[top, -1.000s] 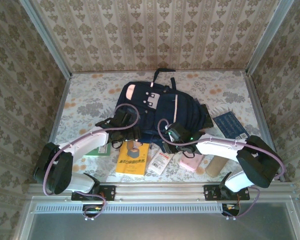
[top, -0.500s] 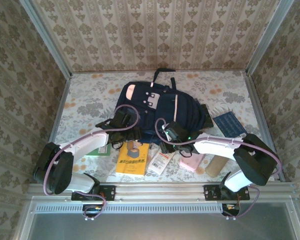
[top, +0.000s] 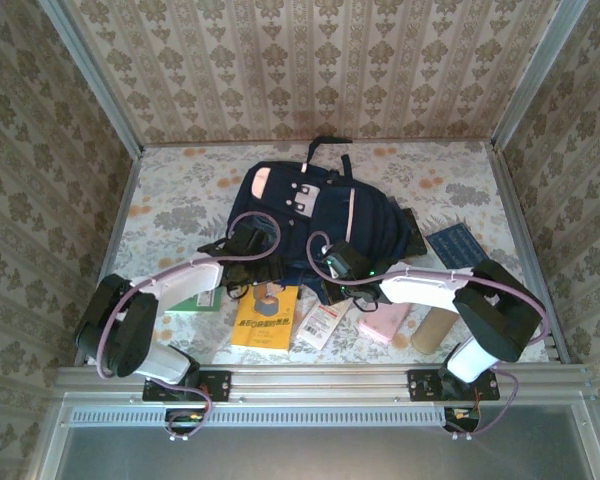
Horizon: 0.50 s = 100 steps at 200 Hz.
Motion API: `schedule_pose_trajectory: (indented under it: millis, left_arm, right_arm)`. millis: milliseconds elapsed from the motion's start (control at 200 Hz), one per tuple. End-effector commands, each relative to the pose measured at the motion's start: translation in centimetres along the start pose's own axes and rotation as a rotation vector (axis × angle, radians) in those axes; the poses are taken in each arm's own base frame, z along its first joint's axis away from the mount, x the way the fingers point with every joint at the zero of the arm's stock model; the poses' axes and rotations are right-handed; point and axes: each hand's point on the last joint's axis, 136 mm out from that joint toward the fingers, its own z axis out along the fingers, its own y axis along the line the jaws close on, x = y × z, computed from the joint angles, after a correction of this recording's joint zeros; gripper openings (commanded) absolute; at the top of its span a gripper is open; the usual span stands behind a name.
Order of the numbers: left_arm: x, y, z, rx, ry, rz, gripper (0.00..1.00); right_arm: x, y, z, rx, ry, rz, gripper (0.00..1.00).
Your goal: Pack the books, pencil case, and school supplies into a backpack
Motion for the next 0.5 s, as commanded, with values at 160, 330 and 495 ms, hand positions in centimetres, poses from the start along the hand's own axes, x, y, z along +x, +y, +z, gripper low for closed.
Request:
schedule_pose_trajectory:
  millis: [160, 330, 495]
  left_arm:
    - [-0.1, 1.8, 0.2, -0.019, 0.029, -0.131, 0.96]
    - [-1.1, -0.1, -0.8, 0.156, 0.016, -0.233, 0.98]
    - [-3.1, -1.8, -1.8, 0.244, -0.049, -0.243, 0.93]
  right_arm:
    - [-1.6, -1.5, -2.9, -0.043, -0.092, 0.094, 0.0]
    - [-1.5, -0.6, -3.1, -0.101, -0.087, 0.107, 0.01]
    - [-2.1, -0.3, -3.6, -0.12, -0.124, 0.128, 0.05]
